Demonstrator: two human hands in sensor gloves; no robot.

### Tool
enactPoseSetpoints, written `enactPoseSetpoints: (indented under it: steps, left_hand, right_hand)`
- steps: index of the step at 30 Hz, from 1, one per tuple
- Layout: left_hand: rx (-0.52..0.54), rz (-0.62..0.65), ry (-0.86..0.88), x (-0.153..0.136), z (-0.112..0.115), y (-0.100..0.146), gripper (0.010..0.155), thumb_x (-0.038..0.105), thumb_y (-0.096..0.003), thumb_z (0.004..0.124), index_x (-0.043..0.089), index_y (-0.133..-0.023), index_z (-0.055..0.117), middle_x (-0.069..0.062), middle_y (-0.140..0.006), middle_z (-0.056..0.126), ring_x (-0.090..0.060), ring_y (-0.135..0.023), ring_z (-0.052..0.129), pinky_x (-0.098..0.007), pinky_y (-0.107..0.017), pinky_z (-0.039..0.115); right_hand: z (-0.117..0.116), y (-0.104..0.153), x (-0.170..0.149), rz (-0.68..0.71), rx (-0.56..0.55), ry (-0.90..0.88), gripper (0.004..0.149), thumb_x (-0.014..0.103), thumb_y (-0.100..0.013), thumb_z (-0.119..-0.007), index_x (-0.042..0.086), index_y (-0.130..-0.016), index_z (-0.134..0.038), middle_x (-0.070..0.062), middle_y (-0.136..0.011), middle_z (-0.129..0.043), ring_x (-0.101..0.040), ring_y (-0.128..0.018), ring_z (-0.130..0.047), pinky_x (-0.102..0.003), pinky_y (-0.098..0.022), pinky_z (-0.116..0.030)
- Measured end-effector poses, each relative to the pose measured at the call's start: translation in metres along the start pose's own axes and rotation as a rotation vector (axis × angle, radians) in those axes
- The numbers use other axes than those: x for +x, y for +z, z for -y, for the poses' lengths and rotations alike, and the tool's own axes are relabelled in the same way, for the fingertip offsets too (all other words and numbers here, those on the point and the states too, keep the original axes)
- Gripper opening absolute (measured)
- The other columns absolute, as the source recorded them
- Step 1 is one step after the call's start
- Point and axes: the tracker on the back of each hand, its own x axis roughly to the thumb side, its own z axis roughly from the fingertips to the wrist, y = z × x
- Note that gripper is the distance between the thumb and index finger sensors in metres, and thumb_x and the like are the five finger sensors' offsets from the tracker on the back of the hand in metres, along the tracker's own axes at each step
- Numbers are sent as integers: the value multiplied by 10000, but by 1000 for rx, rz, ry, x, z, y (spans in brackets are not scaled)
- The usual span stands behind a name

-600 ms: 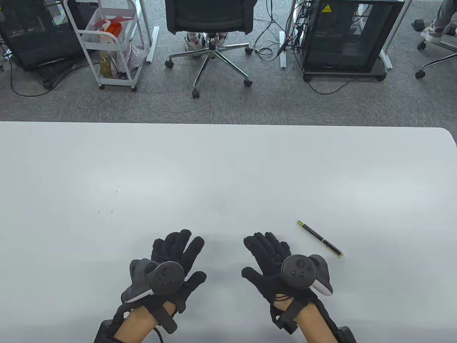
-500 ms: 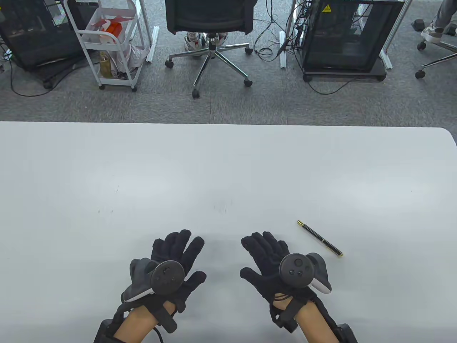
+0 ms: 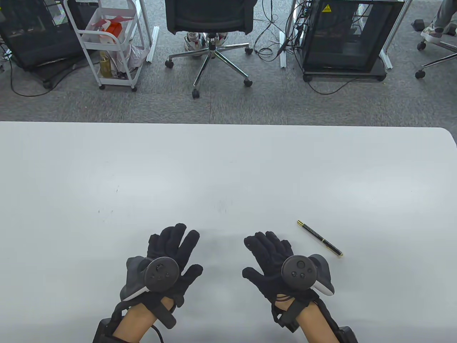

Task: Remove fountain pen cap from fountain pen with right hand

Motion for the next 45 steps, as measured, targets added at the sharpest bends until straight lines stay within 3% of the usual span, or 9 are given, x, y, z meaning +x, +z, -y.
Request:
enactPoseSetpoints:
  steps: [19, 27, 45]
  left_hand:
    - [-8, 43, 21, 4, 3, -2, 767, 680, -345, 530, 416, -1015, 267, -149, -1145, 305, -497, -1074, 432, -788, -649, 389]
    - [-20, 70, 20, 6, 5, -3, 776, 687, -347, 516, 438, -1002, 183, -150, -1146, 302, -493, -1070, 456, -782, -650, 404]
    - [-46, 74, -8, 10, 9, -3, 769, 683, -349, 518, 426, -1010, 220, -155, -1141, 325, -491, -1064, 472, -773, -646, 434]
  right_hand:
    - [6, -1, -4, 11, 3, -6, 771, 753, -554, -535, 357, -1144, -238, -166, -1218, -317, -482, -1092, -282, -700, -714, -198]
    - [9, 0, -7, 11, -10, -8, 758, 752, -553, -541, 373, -1143, -254, -112, -1237, -327, -480, -1094, -277, -700, -712, -192]
    - [6, 0, -4, 4, 11, 24, 740, 715, -563, -568, 360, -1146, -282, -161, -1213, -351, -487, -1081, -340, -702, -712, -226]
